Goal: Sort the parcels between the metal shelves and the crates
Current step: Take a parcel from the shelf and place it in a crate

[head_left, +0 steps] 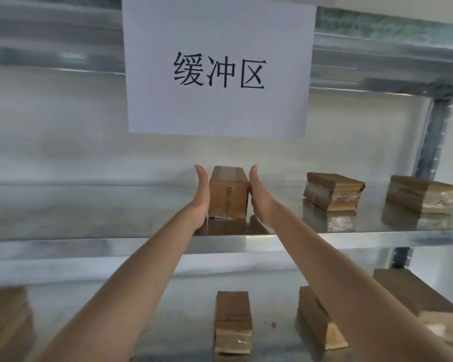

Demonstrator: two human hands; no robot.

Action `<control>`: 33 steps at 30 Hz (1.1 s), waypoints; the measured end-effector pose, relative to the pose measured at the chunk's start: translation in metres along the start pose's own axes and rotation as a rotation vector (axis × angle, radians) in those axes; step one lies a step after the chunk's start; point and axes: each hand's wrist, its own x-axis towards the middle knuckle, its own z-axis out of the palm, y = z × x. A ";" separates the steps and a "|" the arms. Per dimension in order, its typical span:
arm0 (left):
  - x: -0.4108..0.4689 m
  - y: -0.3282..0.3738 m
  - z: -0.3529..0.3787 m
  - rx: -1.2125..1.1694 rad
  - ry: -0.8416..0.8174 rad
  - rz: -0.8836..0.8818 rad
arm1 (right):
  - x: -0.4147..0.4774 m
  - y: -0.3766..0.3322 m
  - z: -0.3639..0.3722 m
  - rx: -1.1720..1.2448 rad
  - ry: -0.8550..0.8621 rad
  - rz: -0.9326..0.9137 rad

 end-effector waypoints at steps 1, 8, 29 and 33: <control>-0.010 0.003 0.005 -0.021 0.029 0.022 | 0.001 0.001 0.000 0.056 -0.037 0.010; -0.039 0.026 0.023 -0.182 0.052 0.033 | 0.019 -0.008 -0.003 0.187 -0.126 0.015; -0.045 0.045 0.019 -0.139 0.270 0.072 | 0.033 -0.015 0.008 0.193 -0.006 -0.080; -0.053 0.048 0.023 -0.111 0.196 0.143 | 0.023 -0.015 0.008 0.111 -0.081 -0.115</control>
